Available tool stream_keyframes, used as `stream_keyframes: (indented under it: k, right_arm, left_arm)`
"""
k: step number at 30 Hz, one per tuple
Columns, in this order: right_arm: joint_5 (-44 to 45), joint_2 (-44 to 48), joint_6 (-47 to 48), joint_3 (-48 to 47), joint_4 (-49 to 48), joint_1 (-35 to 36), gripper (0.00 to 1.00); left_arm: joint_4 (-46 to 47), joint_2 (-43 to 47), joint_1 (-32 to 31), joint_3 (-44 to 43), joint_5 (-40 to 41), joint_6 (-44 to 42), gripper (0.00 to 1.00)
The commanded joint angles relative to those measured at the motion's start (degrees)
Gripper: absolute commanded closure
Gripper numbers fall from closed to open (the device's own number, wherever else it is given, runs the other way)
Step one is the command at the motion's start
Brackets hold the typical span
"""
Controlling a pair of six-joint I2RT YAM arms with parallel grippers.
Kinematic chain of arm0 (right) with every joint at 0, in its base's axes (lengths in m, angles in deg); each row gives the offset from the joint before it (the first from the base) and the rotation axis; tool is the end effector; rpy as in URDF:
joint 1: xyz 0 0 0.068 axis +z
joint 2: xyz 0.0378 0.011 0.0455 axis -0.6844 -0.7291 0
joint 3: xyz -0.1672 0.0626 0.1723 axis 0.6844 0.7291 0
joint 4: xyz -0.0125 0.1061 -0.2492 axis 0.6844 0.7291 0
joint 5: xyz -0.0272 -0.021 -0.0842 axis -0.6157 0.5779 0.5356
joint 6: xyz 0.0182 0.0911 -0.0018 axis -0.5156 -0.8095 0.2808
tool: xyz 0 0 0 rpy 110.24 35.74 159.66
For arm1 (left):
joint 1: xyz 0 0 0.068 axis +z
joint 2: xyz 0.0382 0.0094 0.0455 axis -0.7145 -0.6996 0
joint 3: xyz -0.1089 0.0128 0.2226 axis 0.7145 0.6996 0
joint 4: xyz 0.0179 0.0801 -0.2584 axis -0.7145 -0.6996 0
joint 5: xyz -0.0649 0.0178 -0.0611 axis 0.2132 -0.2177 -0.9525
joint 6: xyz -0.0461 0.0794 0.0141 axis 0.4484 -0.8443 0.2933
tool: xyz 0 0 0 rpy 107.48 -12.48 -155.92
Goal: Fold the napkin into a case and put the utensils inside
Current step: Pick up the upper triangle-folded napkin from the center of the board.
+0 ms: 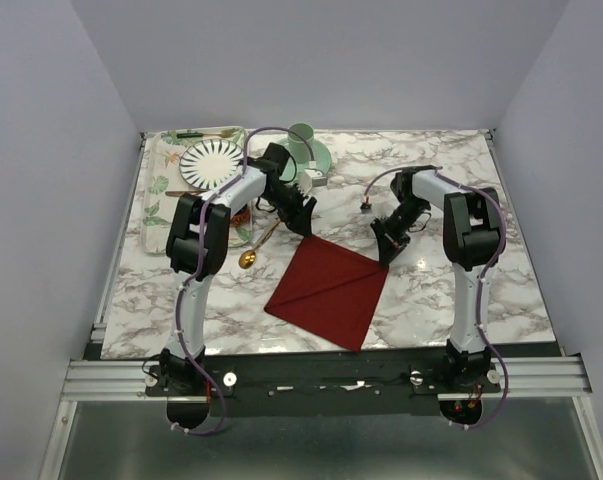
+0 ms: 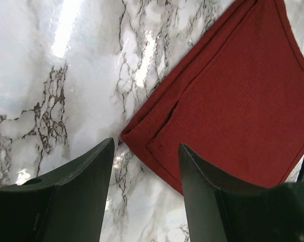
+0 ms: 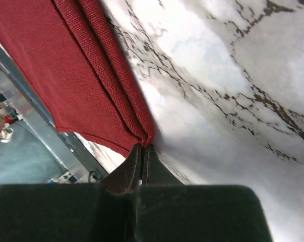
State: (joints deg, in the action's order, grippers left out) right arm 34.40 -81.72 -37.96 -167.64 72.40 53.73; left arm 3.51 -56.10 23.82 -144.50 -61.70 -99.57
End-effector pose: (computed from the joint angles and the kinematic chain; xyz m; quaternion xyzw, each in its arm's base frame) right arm 0.3486 0.1151 0.0682 0.3040 -0.8885 -0.3311 0.0919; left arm 0.4035 -0.2261 0.1322 0.4393 0.7963 -0.3767 0.1763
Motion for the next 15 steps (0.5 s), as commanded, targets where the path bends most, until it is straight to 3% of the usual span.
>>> stream_keyframes:
  k: [1,8,15]
  right_arm:
    - [4.1,2.6,2.1,1.3,-2.7,0.8,0.99]
    - [4.6,2.7,2.2,0.6,-3.0,1.2,0.99]
    - [5.0,2.5,2.6,-0.9,-2.6,1.2,0.99]
  left_arm:
    - [-3.9,-3.6,-0.2,-4.6,-2.3,-2.6,0.36]
    - [-6.4,-6.2,-0.3,-5.8,-5.6,-3.2,0.37]
    - [-6.8,-6.6,-0.7,-4.6,-7.1,-1.9,0.51]
